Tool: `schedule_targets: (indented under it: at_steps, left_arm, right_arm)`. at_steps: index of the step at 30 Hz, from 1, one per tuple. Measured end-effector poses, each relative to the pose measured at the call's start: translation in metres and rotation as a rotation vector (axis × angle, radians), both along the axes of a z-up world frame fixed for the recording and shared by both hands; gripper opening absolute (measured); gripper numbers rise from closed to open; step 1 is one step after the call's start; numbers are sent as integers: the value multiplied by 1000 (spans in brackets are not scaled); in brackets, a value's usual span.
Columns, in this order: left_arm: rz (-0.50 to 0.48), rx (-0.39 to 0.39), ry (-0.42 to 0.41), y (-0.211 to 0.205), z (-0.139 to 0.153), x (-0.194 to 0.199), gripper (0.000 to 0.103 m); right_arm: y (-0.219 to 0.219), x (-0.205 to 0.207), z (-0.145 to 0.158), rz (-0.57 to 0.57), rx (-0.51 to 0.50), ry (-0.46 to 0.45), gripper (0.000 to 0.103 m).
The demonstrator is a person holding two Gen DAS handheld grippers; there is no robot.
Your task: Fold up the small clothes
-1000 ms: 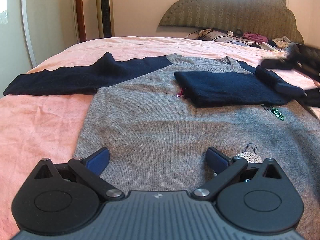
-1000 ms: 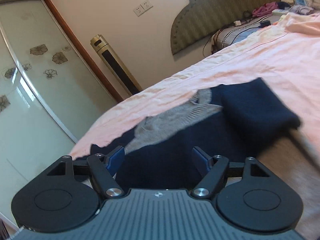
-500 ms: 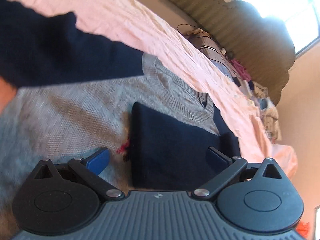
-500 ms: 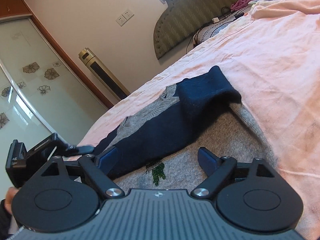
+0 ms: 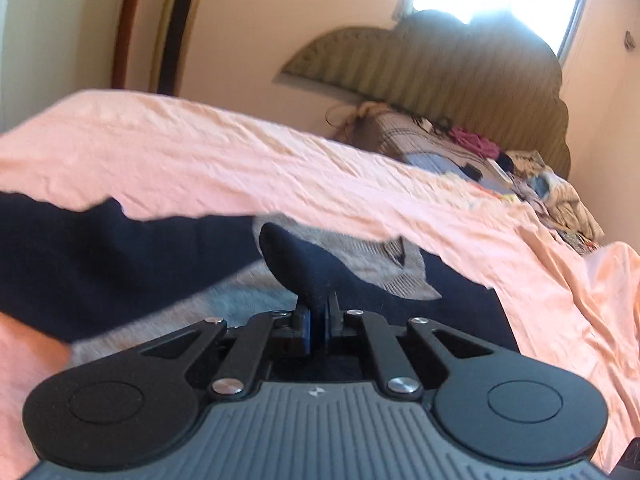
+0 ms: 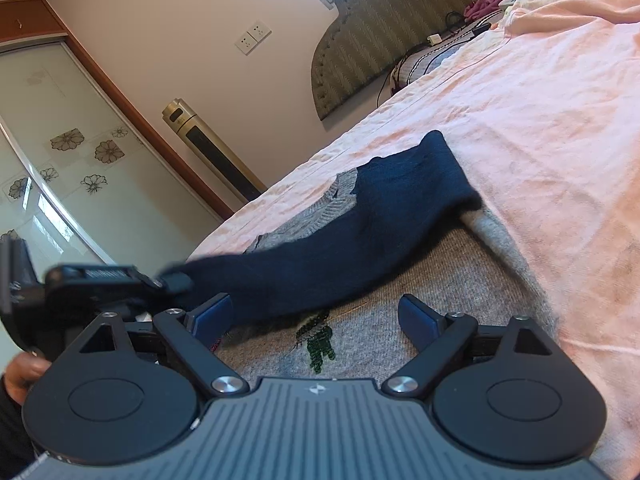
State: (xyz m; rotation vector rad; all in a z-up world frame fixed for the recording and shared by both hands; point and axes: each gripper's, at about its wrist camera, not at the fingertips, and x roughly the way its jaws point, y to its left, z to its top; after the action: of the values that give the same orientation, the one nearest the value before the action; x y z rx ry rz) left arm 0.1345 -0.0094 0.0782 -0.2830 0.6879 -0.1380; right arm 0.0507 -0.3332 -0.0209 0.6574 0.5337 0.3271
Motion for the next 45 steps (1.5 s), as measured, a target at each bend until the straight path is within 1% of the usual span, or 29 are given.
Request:
schedule_targets:
  at_steps: [1,4,6,7,8,10,11,12,13,14,15,18,19,22,24,25,27,28,30,32,33,35,36,37,38,40,41,43,45]
  left_arm:
    - [-2,9,23,2,-3,2,5]
    - [-11,92,128,2,-30,9,6]
    - [-5,103,180,6,-42,7,9]
    - [10,90,180,11,-43,4,9]
    - [30,82,169,14,-41,0,13]
    - [91,99,121,20,-29,-12,18]
    - [126,112,79,24,-22,-17,23]
    - [161,125,30,26,-16,-22,35]
    - [175,131,-5,26,-12,-24,44]
    - [170,134,-29,23,-10,-24,66]
    - [148,136,-35,19,-12,-18,74]
    - [43,136,7,-7,-24,1,74]
    - [6,133,35,-13,-30,8,74]
    - [-39,178,113,-25,-55,19,74]
    - [-67,211,69,-22,-65,14,74]
    - [-86,220,53,-20,-68,11,75]
    - [-127,259,3,-15,-73,3,76]
    - [-129,253,-6,-12,-73,1,76]
    - [-117,253,4,-11,-71,1,76]
    - [-65,256,19,-5,-65,-3,75]
    - [-40,210,16,5,-61,-9,74]
    - [9,86,-29,38,-51,-27,75]
    - [58,29,-62,62,-45,-38,80]
    - [114,-5,-85,85,-40,-45,84]
    - [198,-32,-100,112,-35,-50,88]
    - [359,-96,-110,167,-30,-55,89]
    - [453,-154,-95,203,-31,-55,89]
    - [627,-305,-53,267,-36,-57,89]
    - [763,-507,-36,324,-49,-62,88]
  right_arm:
    - [0,0,0,1,1,-1,91]
    - [1,0,0,3,-3,0,91]
    - [1,0,1,5,-7,1,91]
    - [1,0,2,5,-10,4,91]
    - [1,0,5,3,-24,7,91]
    - [2,1,18,12,-58,-17,91]
    - [1,5,29,16,-77,-46,91]
    - [0,11,39,15,-106,-66,92]
    - [0,19,47,14,-140,-78,95]
    - [3,34,56,13,-195,-83,97]
    - [6,51,60,14,-256,-73,101]
    - [25,110,52,57,-473,33,100]
    - [30,125,45,71,-524,67,97]
    - [38,147,18,111,-621,139,97]
    - [41,138,4,146,-685,78,102]
    - [42,134,2,153,-699,66,102]
    - [39,135,3,150,-678,70,103]
    - [40,136,3,150,-685,73,103]
    - [46,138,3,146,-718,75,103]
    - [45,137,4,144,-706,73,103]
    - [44,135,5,143,-703,71,103]
    - [43,132,6,141,-702,64,103]
    - [42,132,6,140,-695,63,103]
    - [41,132,6,140,-689,62,103]
    - [41,132,6,140,-686,61,103]
    - [41,133,6,140,-683,61,103]
    - [41,132,6,140,-683,61,103]
    - [40,133,6,139,-683,60,103]
    - [40,132,6,136,-678,58,103]
